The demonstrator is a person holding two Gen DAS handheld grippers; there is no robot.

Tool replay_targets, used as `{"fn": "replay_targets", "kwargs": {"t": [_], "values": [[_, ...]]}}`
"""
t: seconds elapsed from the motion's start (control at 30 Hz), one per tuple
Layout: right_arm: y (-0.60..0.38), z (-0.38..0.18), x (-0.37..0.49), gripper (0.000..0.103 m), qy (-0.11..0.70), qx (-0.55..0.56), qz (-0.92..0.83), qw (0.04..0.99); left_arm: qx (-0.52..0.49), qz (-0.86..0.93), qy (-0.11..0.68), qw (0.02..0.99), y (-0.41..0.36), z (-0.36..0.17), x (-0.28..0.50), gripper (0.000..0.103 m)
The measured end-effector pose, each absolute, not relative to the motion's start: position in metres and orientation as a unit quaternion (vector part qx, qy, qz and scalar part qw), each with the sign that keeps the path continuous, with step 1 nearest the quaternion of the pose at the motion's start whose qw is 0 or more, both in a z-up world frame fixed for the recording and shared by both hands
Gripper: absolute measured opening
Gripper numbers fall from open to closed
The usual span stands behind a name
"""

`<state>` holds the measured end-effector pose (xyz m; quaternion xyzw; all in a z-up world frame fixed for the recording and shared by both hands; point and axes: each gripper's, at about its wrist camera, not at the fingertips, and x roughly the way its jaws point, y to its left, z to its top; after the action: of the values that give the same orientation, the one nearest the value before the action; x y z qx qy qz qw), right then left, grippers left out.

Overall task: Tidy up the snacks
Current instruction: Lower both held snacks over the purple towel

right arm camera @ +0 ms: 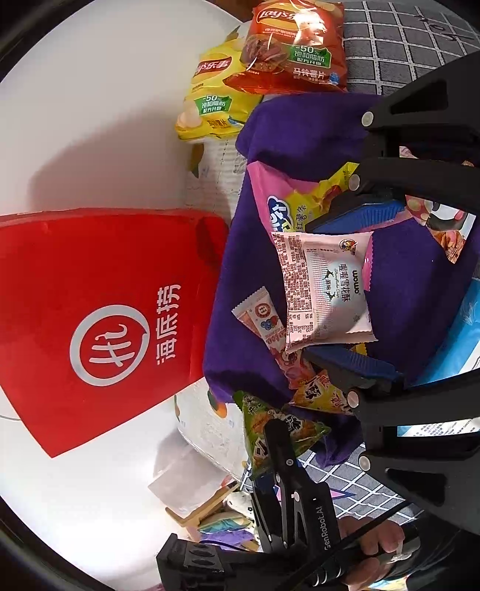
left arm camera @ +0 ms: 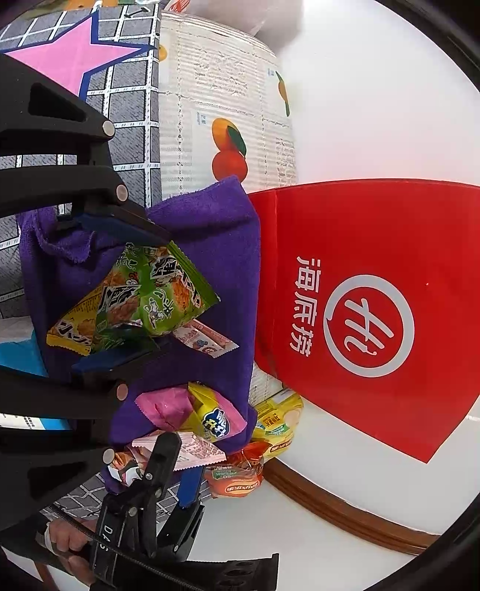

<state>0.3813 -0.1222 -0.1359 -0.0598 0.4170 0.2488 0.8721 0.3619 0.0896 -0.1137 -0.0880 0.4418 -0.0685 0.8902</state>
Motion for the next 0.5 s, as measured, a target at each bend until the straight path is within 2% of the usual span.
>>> {"fn": "replay_targets", "kwargs": {"t": [0.5], "values": [[-0.114,-0.161,0.390,0.059,0.469,-0.091,0.216,0.852,-0.096,-0.057,0.447,0.888,0.097,-0.115,0.363,0.049]]}}
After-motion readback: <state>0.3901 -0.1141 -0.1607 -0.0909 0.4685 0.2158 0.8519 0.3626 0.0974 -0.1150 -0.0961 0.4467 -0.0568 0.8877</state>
